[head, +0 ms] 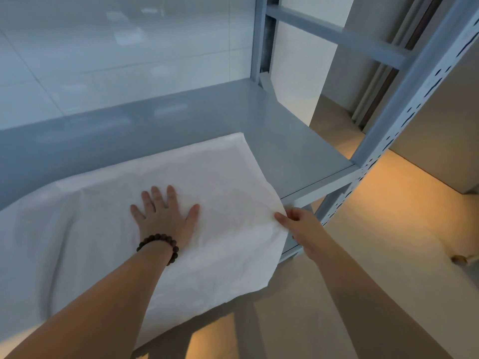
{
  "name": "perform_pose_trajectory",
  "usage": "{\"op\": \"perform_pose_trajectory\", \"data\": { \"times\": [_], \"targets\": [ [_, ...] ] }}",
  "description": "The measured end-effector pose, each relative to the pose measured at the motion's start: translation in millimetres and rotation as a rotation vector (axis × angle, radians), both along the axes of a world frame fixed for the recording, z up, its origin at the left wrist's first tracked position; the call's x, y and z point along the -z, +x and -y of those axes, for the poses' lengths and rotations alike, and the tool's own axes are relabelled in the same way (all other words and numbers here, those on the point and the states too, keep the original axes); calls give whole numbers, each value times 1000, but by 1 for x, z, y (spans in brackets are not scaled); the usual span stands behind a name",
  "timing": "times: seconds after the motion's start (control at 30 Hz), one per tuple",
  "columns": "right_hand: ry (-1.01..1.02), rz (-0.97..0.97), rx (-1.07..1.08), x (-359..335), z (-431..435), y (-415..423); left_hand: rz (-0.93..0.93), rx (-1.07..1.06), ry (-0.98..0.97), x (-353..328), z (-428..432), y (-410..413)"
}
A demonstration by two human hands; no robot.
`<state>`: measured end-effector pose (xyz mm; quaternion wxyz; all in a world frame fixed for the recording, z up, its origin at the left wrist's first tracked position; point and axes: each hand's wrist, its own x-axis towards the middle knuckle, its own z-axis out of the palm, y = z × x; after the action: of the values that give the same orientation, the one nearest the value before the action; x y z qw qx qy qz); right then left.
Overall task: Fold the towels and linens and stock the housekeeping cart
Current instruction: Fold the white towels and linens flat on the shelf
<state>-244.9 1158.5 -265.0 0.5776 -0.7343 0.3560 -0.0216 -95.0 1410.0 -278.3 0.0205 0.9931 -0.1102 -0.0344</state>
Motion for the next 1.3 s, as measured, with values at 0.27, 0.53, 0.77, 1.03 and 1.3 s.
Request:
{"op": "perform_pose_trajectory", "data": {
  "times": [0.27,0.53,0.77,1.03,1.3],
  "targets": [
    [198,25,11,2,-3,2,0,3,6,-4,1,-2],
    [558,129,16,2,0,-7,9,6,15,-1,-1,0],
    [811,226,-28,4,-5,-17,9,-3,16,2,0,1],
    [213,240,-316,-23,11,-4,13,0,13,2,-1,0],
    [-156,220,27,-15,3,3,11,4,4,3,-2,1]
  ]
}}
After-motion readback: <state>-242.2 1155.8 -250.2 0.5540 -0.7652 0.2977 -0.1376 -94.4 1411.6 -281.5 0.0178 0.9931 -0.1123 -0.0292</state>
